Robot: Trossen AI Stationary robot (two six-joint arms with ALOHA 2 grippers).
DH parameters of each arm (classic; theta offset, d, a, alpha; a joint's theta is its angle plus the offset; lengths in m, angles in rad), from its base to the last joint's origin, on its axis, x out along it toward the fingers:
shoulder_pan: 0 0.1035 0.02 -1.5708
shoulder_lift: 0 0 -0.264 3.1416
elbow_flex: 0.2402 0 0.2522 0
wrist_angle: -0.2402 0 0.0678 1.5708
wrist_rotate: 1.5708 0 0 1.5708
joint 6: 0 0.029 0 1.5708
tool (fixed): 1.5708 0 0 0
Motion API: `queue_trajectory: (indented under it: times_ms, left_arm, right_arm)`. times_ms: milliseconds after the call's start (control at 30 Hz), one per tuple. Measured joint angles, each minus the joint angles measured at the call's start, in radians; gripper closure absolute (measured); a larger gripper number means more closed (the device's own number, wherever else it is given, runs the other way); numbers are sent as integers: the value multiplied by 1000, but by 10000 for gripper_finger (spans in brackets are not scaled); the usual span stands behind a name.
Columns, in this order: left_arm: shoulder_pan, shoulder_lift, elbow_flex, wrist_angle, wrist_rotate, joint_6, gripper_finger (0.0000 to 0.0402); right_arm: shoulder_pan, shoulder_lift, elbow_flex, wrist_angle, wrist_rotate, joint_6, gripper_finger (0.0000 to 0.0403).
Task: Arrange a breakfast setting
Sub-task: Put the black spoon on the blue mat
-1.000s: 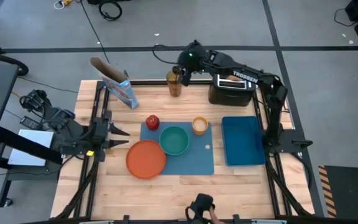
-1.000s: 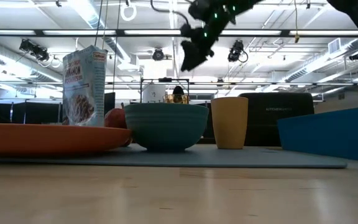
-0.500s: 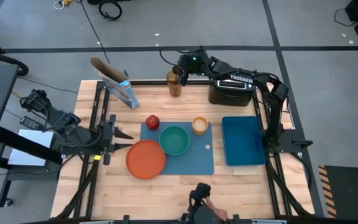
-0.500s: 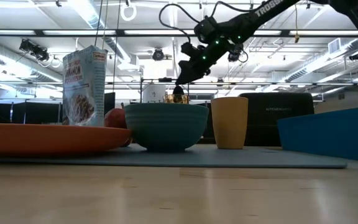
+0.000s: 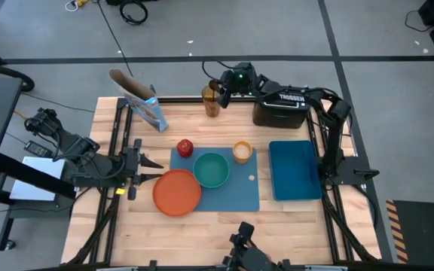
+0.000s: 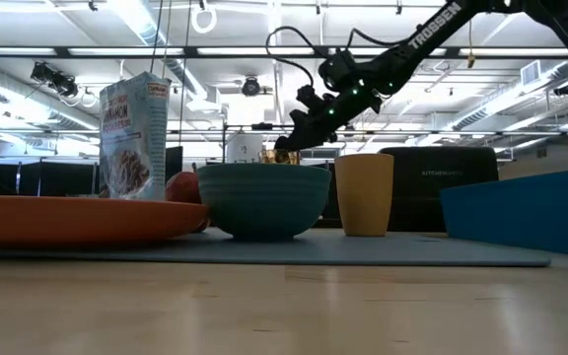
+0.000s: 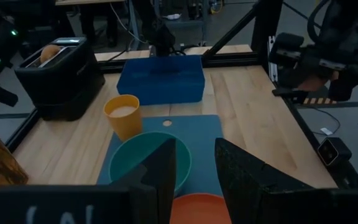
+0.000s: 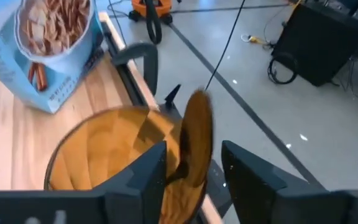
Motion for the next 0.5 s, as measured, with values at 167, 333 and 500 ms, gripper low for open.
queue_trajectory:
  times_ms: [167, 333, 500]
  left_arm:
    - [0, 0, 0, 12, -1, 1, 283]
    - [0, 0, 0, 22, -2, 12, 283]
    - [0, 0, 0, 36, -2, 12, 283]
  right_arm:
    - [2, -2, -21, 72, -5, 4, 281]
    - [2, -2, -55, 145, -22, 3, 311]
    - [3, -1, -63, 150, -26, 2, 331]
